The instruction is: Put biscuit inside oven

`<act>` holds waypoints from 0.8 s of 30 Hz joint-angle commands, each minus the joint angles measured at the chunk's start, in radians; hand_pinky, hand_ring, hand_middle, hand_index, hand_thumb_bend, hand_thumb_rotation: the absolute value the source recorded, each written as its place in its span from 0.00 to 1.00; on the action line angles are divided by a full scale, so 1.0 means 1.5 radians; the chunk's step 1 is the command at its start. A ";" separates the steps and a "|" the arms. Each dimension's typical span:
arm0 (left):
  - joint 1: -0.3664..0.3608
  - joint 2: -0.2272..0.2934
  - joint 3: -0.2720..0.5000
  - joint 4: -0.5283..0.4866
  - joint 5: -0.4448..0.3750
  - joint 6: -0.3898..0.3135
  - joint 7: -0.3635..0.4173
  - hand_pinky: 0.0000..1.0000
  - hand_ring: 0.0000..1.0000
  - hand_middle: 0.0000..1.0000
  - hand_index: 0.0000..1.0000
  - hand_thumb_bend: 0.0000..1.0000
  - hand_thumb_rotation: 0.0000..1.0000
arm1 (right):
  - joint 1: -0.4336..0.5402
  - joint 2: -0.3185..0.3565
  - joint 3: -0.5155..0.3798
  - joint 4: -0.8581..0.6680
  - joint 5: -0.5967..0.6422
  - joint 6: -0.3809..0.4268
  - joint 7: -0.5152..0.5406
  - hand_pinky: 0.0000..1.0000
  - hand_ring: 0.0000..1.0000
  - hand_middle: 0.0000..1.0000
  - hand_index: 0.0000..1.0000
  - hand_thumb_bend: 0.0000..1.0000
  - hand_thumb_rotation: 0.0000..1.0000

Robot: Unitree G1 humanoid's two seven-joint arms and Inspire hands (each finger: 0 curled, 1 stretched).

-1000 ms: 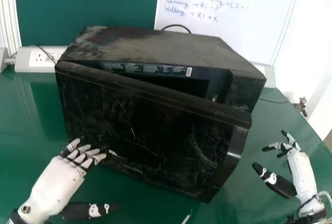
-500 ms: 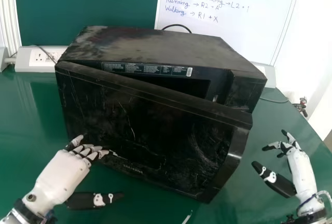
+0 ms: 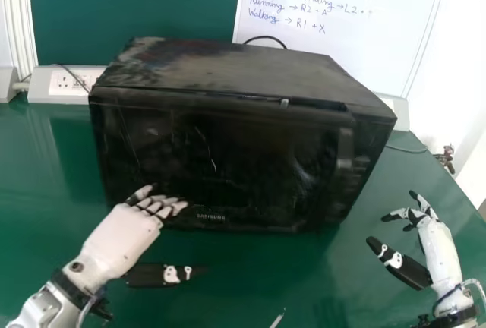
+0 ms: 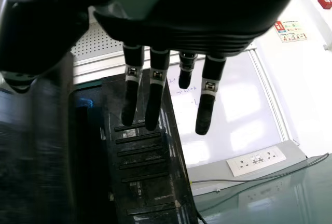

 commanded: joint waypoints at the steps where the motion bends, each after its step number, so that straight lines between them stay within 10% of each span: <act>1: -0.024 0.009 -0.016 0.024 -0.006 0.004 0.005 0.95 0.90 0.93 0.93 0.73 0.94 | 0.003 0.004 0.002 -0.003 0.004 0.001 0.000 0.53 0.63 0.65 0.61 0.98 0.17; 12: -0.089 0.022 -0.042 0.096 -0.022 0.018 0.032 0.95 0.91 0.94 0.91 0.74 0.97 | 0.004 0.008 0.005 -0.012 0.001 0.014 0.003 0.52 0.62 0.66 0.61 0.98 0.18; 19: -0.048 0.027 -0.030 0.064 -0.056 -0.009 0.064 0.95 0.90 0.92 0.90 0.75 0.98 | 0.013 0.013 0.001 -0.042 0.006 0.047 0.018 0.50 0.62 0.67 0.63 0.98 0.16; 24: 0.014 0.021 -0.002 0.039 -0.180 -0.076 0.087 0.93 0.87 0.89 0.90 0.75 0.99 | 0.011 0.012 0.003 -0.035 0.009 0.039 0.020 0.49 0.60 0.66 0.63 0.96 0.19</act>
